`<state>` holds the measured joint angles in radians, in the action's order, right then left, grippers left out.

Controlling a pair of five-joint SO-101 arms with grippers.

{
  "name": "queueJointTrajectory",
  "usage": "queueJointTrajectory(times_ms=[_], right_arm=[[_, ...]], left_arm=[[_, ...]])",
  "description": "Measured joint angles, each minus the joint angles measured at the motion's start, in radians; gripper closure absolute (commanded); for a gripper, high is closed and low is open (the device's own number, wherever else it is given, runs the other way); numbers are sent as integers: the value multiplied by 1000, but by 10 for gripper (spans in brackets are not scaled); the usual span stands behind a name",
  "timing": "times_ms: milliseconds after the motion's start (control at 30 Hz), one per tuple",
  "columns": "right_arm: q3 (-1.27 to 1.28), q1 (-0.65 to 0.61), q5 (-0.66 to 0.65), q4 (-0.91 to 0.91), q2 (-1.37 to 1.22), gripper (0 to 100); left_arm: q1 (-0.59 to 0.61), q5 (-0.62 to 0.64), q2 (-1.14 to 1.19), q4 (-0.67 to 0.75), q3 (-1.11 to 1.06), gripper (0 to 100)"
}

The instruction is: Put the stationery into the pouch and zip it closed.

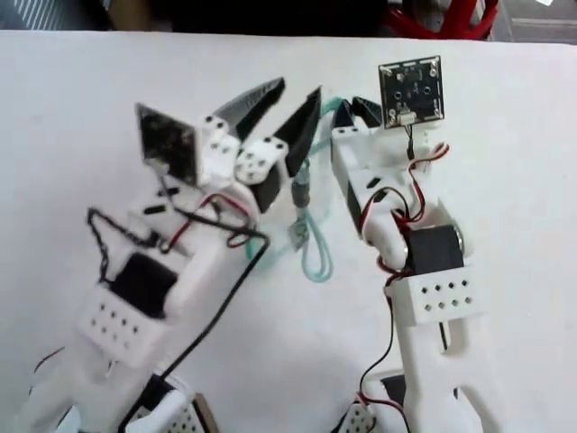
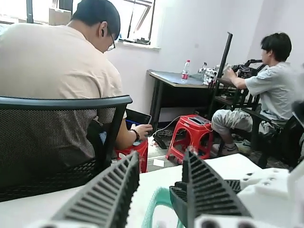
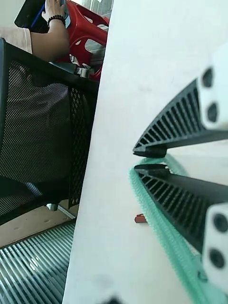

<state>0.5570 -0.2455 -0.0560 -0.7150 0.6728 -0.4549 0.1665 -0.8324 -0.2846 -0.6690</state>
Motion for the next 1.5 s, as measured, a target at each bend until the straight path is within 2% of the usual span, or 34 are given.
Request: queueJointTrajectory(times_ms=[167, 333, 500, 667, 900, 1200, 1333, 1500], right_arm=[[0, 0, 0, 0, 3, 968], [3, 0, 2, 0, 3, 968], [3, 0, 2, 0, 3, 968], [3, 0, 2, 0, 3, 968], [3, 0, 2, 0, 3, 968], [34, 0, 2, 41, 5, 968], [41, 0, 2, 55, 5, 968], [41, 0, 2, 55, 5, 968]], left_arm=[[12, 0, -130, -89, 0, 841], [161, 0, -192, -189, -32, 839], [331, 0, -189, -199, -127, 840], [351, 57, -80, -290, -126, 839], [359, 135, 354, -470, 130, 841], [382, 374, 1079, -807, 755, 839], [385, 457, 1321, -878, 1002, 840], [385, 471, 1557, -902, 1263, 842]])
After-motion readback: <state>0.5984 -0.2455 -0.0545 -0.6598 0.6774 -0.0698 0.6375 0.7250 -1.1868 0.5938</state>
